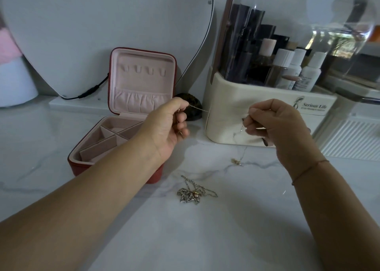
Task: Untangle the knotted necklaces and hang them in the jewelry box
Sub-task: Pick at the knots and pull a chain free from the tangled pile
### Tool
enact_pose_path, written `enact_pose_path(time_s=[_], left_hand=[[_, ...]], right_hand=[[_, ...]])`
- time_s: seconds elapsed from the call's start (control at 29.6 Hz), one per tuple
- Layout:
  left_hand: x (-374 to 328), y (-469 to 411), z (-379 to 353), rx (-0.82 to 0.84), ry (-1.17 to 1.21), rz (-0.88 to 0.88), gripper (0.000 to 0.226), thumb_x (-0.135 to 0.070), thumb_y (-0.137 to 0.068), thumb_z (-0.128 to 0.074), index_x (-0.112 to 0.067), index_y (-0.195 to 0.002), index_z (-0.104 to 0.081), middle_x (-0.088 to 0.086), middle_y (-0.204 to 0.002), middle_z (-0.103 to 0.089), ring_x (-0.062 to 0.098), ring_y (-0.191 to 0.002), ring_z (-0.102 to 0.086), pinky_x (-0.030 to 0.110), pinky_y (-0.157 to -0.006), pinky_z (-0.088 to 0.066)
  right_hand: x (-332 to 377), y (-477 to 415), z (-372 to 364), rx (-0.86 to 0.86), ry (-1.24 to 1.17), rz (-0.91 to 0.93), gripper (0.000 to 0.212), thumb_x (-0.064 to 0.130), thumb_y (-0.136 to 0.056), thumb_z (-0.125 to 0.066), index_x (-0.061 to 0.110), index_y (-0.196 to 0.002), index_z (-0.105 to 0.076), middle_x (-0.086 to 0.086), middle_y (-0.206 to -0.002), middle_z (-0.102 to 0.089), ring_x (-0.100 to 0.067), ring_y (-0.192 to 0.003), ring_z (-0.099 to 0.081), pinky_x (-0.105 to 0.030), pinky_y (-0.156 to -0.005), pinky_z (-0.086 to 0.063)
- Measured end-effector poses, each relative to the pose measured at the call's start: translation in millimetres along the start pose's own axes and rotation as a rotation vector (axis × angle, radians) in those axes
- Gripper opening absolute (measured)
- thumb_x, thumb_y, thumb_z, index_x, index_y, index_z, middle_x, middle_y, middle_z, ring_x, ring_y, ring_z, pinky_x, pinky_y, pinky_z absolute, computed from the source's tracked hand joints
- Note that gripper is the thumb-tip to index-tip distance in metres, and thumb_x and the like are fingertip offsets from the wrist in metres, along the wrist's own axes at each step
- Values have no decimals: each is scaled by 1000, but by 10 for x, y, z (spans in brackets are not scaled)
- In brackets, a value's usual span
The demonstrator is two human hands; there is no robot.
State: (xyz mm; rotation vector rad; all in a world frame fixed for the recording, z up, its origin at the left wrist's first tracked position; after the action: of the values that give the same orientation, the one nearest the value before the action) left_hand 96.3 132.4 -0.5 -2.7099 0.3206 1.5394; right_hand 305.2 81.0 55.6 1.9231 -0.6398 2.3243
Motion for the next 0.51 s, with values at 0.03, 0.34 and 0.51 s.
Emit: enact_pose_path(time_s=[0.03,0.34,0.51], left_hand=[[-1,14,-21,14,-93,-10,24,-14,-87,-57,-20,-67,-46,-5,-49,-40,7,-43,-31,18,-40,-30],[55,196,-238,129,-672,-128,13,-21,-83,-66,-17,-71,-62,-6,-59,-49,10,-59,-43,22,-58,-37],[83,239,-317,185,-658,-147,9,-20,-83,-67,-18,-91,-70,-4,-90,-69,5,-85,-59,22,-81,-42]], right_hand=[[18,-4,47,-31,4,17,6,0,-91,-56,4,-88,-60,-10,-72,-67,-17,-62,-62,-22,-58,-56],[277,85,44,-34,139,198,7,11,-83,-70,13,-89,-72,-4,-63,-61,-5,-50,-47,-13,-53,-40],[277,131,-219,157,63,191,12,12,-76,-74,9,-84,-66,1,-56,-57,-7,-42,-48,-14,-42,-38]])
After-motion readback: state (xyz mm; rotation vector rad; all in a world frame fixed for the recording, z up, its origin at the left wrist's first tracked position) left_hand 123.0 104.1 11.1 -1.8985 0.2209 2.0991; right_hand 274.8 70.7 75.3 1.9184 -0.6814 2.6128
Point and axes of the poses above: each hand's wrist, its own y-axis away from the middle knuckle, its own z-axis out of the back of the hand, x = y × z, the point moved 10 cm from there along -y, towards the middle knuckle
